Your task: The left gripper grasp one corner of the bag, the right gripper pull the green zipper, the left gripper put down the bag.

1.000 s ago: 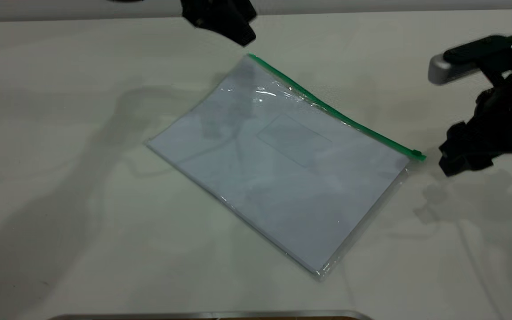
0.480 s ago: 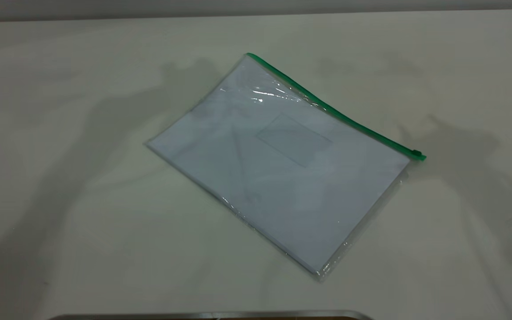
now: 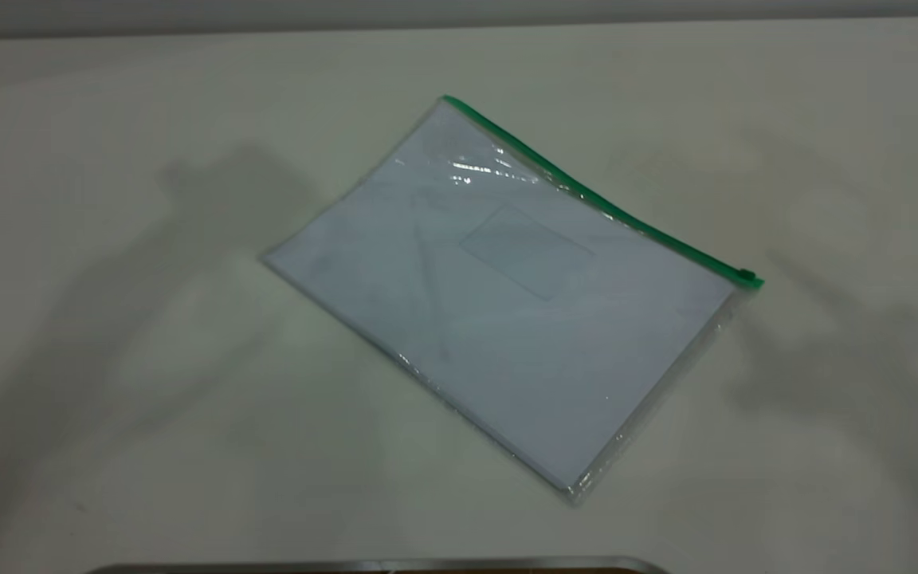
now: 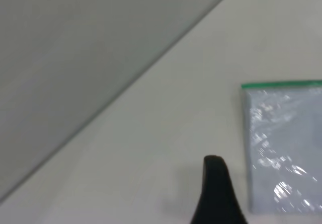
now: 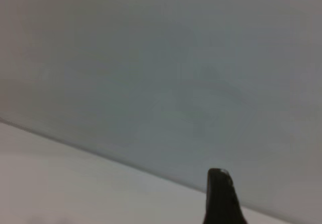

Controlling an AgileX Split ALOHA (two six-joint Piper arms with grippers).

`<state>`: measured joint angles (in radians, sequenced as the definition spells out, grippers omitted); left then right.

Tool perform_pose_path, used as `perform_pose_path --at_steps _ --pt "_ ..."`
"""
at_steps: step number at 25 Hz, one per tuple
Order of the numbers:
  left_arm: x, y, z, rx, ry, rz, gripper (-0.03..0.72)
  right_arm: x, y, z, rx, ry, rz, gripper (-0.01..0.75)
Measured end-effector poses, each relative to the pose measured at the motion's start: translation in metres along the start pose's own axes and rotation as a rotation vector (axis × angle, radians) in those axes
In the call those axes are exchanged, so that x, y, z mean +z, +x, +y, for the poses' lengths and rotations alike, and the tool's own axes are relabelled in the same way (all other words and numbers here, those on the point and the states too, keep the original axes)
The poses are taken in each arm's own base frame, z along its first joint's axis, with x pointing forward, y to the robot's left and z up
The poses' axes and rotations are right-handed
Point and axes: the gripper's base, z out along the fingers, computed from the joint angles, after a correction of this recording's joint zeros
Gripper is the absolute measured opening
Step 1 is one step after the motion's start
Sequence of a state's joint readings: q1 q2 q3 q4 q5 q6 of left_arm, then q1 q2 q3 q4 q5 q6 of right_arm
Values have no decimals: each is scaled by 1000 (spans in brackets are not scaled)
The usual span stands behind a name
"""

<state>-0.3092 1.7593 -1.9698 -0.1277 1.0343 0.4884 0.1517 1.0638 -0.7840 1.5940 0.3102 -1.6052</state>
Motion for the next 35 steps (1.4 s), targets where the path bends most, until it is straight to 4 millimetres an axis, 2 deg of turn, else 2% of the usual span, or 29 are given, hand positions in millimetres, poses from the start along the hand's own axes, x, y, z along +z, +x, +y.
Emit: perform_pose_path --at_steps 4,7,10,14,17,22,25,29,35 --pt "-36 10 -5 -55 -13 65 590 -17 -1 26 73 -230 62 522" --pt "-64 14 -4 -130 -94 40 590 -39 2 37 45 -284 149 522" --pt "-90 19 -1 -194 -189 13 590 -74 -1 43 0 -232 184 522" --pt "-121 34 -6 -290 -265 -13 590 -137 -3 53 -92 -123 193 522" --pt "-139 54 -17 -332 -264 -17 590 -176 7 56 -115 -15 217 522" --pt "-160 110 -46 -352 -252 24 590 -222 33 62 -123 78 245 522" --pt "-167 150 -66 -354 -246 48 590 -236 54 67 -125 79 237 522" --pt "-170 203 -92 -354 -240 68 590 -241 81 68 -133 90 223 522" --pt "-166 268 -122 -361 -240 59 590 -229 105 61 -128 104 307 522"
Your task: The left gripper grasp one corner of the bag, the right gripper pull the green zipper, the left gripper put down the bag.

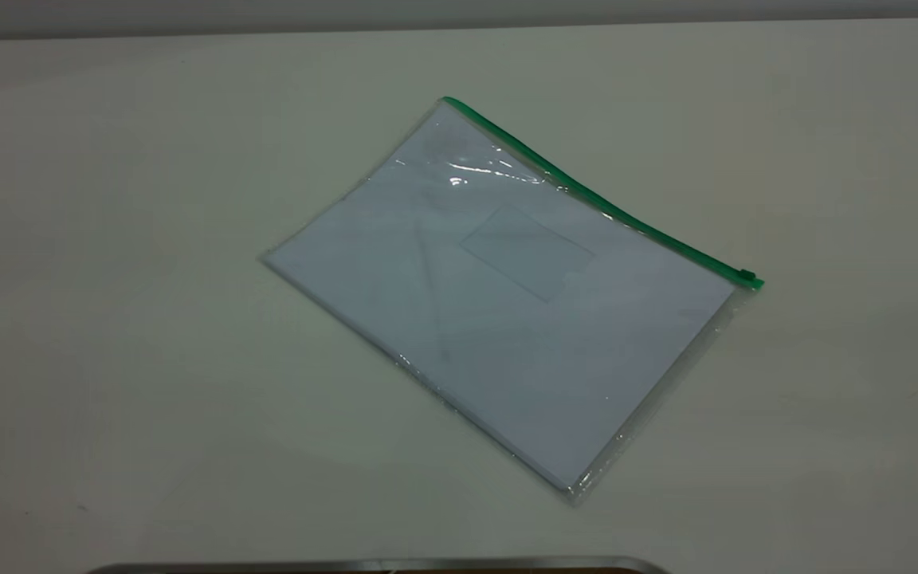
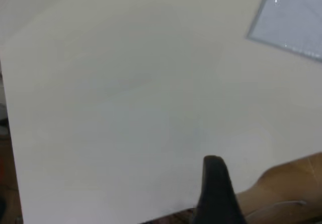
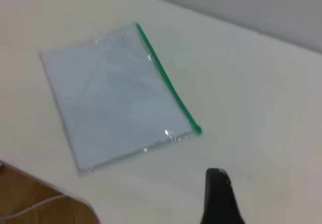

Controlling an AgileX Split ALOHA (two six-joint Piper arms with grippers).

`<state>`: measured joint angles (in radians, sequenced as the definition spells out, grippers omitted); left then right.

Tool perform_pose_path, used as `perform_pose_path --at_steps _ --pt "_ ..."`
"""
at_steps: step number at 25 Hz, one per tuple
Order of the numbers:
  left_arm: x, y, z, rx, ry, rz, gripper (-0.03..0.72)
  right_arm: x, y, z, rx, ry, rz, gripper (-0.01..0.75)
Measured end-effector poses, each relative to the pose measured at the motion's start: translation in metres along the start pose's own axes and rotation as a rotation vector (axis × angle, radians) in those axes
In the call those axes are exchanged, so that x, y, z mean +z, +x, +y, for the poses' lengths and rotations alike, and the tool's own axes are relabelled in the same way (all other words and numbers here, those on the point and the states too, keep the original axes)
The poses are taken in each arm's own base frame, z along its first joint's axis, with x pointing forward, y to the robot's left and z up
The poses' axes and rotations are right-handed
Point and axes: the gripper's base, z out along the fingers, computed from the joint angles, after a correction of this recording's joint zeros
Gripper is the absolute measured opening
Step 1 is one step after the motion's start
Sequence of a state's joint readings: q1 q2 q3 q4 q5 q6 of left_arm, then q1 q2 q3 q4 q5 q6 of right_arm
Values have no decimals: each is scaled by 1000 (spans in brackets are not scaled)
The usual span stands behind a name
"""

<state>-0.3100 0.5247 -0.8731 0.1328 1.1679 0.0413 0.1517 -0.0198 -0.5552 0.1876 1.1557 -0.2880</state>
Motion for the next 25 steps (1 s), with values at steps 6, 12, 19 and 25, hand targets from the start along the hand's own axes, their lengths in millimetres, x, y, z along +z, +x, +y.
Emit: perform_pose_path --at_steps 6,12,19,25 --pt "4 44 -5 -10 12 -47 590 16 13 -3 1 17 63 522" --pt "17 72 -17 -33 97 -52 590 16 13 -3 0 22 66 522" --pt "45 90 -25 -25 130 22 590 16 13 -4 0 24 67 522" --pt "47 90 -25 -23 130 20 590 16 13 -4 0 24 67 522"
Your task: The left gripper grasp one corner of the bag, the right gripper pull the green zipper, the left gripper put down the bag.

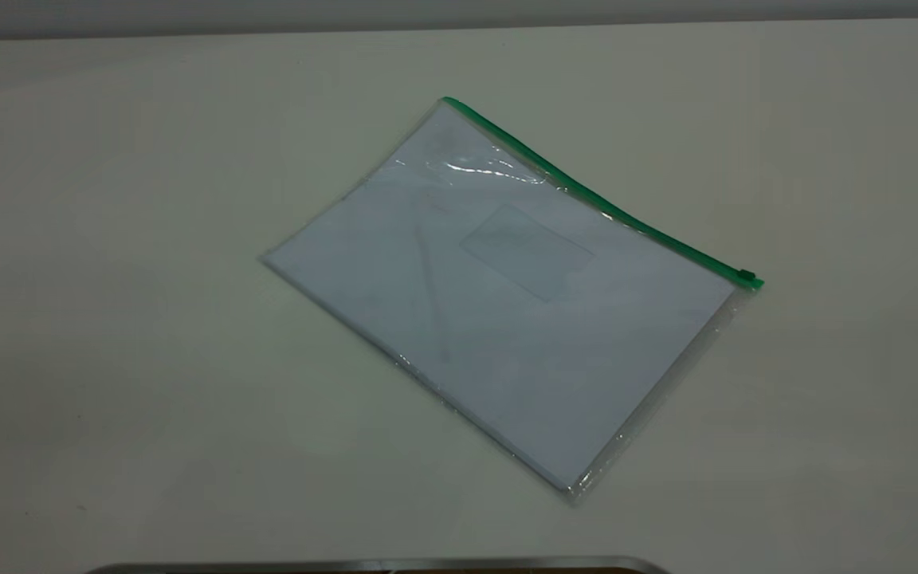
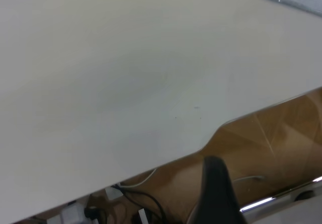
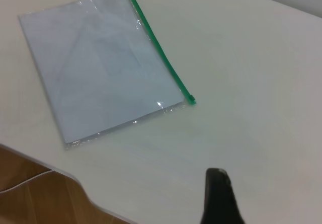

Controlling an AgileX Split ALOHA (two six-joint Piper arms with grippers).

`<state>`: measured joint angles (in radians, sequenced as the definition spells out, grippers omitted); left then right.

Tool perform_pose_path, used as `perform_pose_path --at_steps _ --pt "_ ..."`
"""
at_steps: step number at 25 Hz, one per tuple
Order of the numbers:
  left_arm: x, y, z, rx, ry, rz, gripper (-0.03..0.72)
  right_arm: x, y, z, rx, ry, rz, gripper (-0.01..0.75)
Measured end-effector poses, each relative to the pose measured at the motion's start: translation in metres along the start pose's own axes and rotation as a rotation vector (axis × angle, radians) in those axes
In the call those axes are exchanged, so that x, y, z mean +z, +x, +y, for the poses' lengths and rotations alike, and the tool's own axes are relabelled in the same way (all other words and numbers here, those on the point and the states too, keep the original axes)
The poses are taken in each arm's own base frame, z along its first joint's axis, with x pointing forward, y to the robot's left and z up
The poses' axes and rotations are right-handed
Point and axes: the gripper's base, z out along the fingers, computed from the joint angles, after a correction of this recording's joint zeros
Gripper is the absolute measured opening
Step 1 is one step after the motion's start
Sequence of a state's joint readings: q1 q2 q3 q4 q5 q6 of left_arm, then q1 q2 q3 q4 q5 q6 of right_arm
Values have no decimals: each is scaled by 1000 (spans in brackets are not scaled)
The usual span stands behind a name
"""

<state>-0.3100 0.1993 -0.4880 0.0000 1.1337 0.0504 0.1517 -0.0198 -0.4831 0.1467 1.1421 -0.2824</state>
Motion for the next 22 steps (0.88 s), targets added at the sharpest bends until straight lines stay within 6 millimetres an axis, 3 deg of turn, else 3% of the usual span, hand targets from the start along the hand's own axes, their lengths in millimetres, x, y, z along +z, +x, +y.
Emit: perform_pose_path --at_steps 9,16,22 --pt "0 0 0 -12 -11 -6 590 0 0 0 1 0 0 522" --pt "-8 9 -1 -226 -191 -82 590 0 0 0 1 0 0 522" --pt "-15 18 -6 -253 -236 -168 590 0 0 0 1 0 0 522"
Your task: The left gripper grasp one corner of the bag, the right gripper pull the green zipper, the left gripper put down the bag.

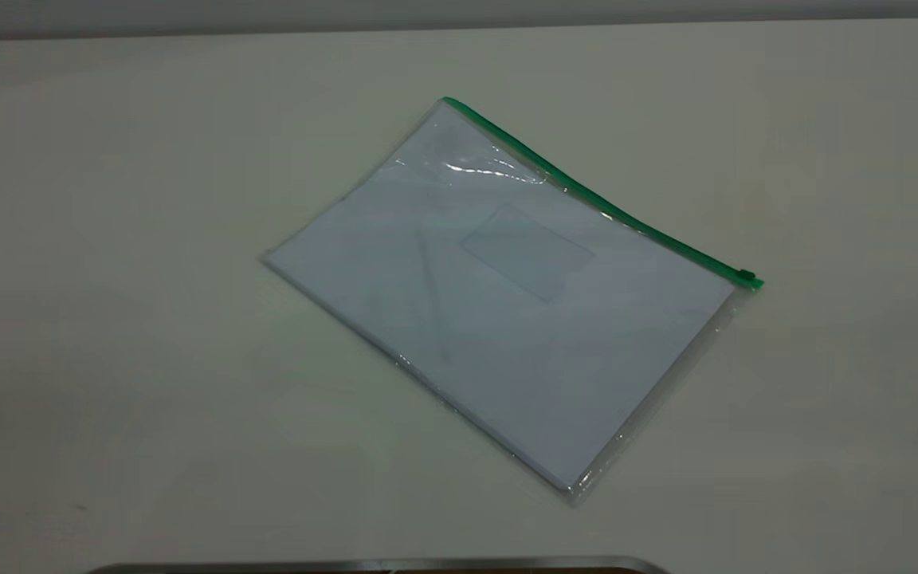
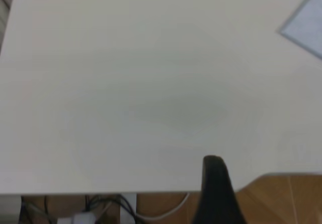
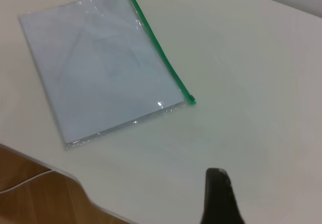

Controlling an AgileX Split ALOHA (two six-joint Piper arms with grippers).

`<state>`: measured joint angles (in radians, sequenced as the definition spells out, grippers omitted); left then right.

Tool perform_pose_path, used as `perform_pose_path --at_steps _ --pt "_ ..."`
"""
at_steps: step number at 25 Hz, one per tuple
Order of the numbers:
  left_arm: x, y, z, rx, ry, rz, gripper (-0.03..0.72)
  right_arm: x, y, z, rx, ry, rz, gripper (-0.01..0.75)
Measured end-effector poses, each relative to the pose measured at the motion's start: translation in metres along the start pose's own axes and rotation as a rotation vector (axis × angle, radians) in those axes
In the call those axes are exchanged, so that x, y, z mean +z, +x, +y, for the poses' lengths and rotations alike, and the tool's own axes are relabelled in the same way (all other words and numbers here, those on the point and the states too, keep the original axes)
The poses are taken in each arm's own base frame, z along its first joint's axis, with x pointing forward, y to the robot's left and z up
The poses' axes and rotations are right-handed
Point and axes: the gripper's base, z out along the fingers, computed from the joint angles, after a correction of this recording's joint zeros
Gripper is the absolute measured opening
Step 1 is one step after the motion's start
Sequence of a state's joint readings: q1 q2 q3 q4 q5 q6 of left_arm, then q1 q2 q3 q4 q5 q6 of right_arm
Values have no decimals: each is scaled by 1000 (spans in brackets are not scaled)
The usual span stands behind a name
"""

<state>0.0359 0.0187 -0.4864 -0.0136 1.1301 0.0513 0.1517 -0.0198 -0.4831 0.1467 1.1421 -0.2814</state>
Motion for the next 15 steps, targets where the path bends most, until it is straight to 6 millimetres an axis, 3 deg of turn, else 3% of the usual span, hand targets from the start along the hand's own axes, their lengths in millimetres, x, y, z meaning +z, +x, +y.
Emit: perform_pose_path --at_steps 15 --pt "-4 4 0 -1 -2 -35 590 0 0 0 11 18 3 522"
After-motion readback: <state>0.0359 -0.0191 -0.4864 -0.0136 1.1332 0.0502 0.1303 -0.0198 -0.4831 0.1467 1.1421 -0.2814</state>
